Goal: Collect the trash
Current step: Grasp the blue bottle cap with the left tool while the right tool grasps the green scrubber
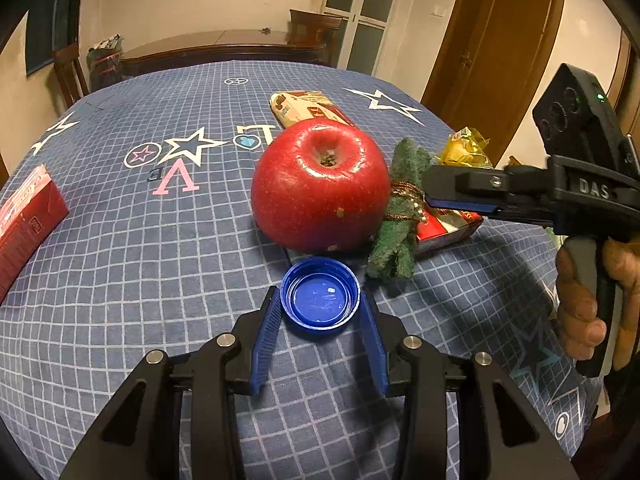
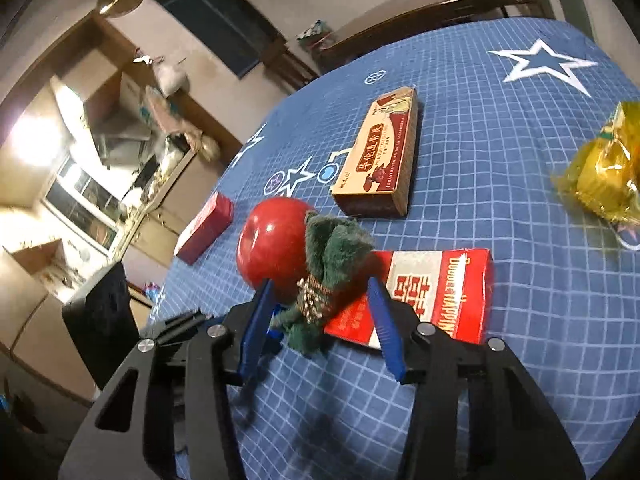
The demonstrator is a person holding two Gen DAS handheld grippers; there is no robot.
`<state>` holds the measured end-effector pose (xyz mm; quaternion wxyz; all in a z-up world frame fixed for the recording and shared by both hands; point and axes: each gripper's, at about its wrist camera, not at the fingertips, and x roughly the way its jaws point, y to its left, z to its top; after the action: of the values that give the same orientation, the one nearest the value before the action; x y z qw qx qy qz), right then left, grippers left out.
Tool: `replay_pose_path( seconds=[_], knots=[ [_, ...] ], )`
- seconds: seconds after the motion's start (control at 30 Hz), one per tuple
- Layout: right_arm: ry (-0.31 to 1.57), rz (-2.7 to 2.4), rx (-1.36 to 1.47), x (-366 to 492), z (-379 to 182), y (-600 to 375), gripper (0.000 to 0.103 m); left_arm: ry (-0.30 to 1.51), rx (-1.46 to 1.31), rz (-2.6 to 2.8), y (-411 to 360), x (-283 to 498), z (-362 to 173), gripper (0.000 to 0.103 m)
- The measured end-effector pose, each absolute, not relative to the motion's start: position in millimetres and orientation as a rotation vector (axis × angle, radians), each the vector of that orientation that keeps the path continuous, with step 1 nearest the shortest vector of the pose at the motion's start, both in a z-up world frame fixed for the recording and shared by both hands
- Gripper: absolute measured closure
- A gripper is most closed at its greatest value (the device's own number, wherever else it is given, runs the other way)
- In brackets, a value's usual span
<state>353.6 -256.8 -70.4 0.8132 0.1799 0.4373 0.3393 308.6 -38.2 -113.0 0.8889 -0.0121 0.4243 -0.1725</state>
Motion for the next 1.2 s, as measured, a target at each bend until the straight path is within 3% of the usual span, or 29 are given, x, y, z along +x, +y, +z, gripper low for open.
replay_pose_path(
  seconds=[0.1,0.23,0.37,0.63,0.93,1.2],
  knots=[
    [0.935,0.699,0.366,356,-70,-248,0.059,0.881,-0.025,-0.358,-38,308,-113,0.062],
    [0.932,0.668,0.353,358,-74,-240,0.083,0.881,-0.026,-0.358,-38,309,-113,0.062],
    [0.877,0.652,0.341,342,-65,-247,0.09,0.875,-0.022,-0.349,-40,307,-112,0.062],
    [0.915,0.609,-0.03,294,-39,-229,0.087,0.873,-0.018,-0.349,-41,302,-112,0.062],
    [0.941,0.522,0.016,298,-74,-225,0.073,0.878,-0.026,-0.354,-40,303,-113,0.062],
    [0.872,0.445,0.03,284,-81,-219,0.072,0.877,-0.034,-0.357,-39,304,-113,0.062]
  ],
)
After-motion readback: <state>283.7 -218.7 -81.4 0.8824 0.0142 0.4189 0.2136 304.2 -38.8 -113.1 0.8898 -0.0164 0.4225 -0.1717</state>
